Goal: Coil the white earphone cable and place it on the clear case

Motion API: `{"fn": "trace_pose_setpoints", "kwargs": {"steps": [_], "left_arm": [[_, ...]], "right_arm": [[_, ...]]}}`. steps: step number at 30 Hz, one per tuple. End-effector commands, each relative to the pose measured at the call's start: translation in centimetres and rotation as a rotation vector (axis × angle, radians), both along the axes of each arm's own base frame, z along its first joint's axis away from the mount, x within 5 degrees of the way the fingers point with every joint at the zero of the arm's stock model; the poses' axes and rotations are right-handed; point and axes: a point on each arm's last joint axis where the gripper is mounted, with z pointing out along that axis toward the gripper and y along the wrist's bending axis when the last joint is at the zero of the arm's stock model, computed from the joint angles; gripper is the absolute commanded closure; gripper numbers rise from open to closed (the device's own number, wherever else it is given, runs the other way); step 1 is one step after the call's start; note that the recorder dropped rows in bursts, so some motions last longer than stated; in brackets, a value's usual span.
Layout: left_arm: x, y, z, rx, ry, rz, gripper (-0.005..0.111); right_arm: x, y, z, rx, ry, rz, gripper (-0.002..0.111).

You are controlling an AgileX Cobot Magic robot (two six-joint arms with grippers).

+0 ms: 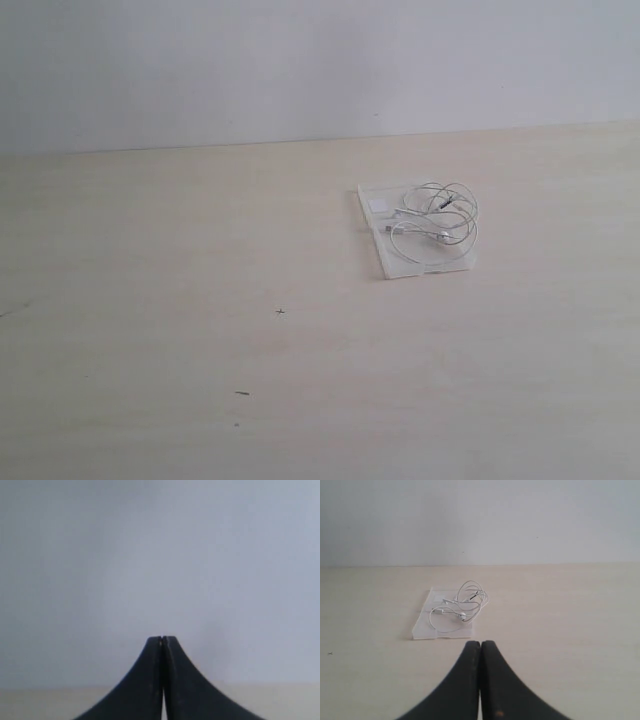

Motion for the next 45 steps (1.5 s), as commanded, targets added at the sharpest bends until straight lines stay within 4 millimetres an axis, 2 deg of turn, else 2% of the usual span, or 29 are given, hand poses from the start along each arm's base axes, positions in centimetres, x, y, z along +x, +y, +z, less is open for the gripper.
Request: {"fn": "trace_pose_setpoints", "kwargs": {"steps": [1, 4, 7, 9, 13, 17, 21, 30, 36, 45], "left_arm": [[-4.6, 0.7, 1.0, 0.134, -0.124, 0.104, 0.107], [-5.8, 0.5, 0.2, 0.162, -0.056, 0.103, 0.107], [-5.6, 0.3, -1.6, 0.089, 0.071, 0.071, 0.107], [-5.0, 0.4, -3.5, 0.024, 0.143, 0.066, 0.107], [-4.2, 0.7, -8.1, 0.056, 0.240, 0.092, 0.107], [-4.4, 1.0, -12.8, 0.135, 0.283, 0.124, 0.107], [-5.0, 1.0, -16.1, 0.137, 0.259, 0.136, 0.107], [-5.5, 0.9, -17.0, 0.149, 0.340, 0.121, 0.107], [-5.6, 0.9, -17.4, -0.031, 0.384, 0.127, 0.107], [-5.6, 1.3, -17.4, 0.124, 0.390, 0.167, 0.107]], "right_arm": [[0.0, 0.0, -0.1, 0.001, -0.006, 0.002, 0.108], [0.0, 0.0, -0.1, 0.001, -0.006, 0.002, 0.108], [0.0, 0.0, -0.1, 0.001, -0.006, 0.002, 0.108], [0.0, 0.0, -0.1, 0.001, -0.006, 0.002, 0.108], [0.0, 0.0, -0.1, 0.004, -0.005, 0.002, 0.108], [0.0, 0.0, -0.1, 0.004, -0.005, 0.002, 0.108], [0.0, 0.0, -0.1, 0.004, -0.005, 0.002, 0.108], [0.0, 0.0, -0.1, 0.004, -0.005, 0.002, 0.108], [0.0, 0.0, -0.1, 0.004, -0.005, 0.002, 0.108], [0.0, 0.0, -0.1, 0.006, -0.005, 0.002, 0.108]]}}
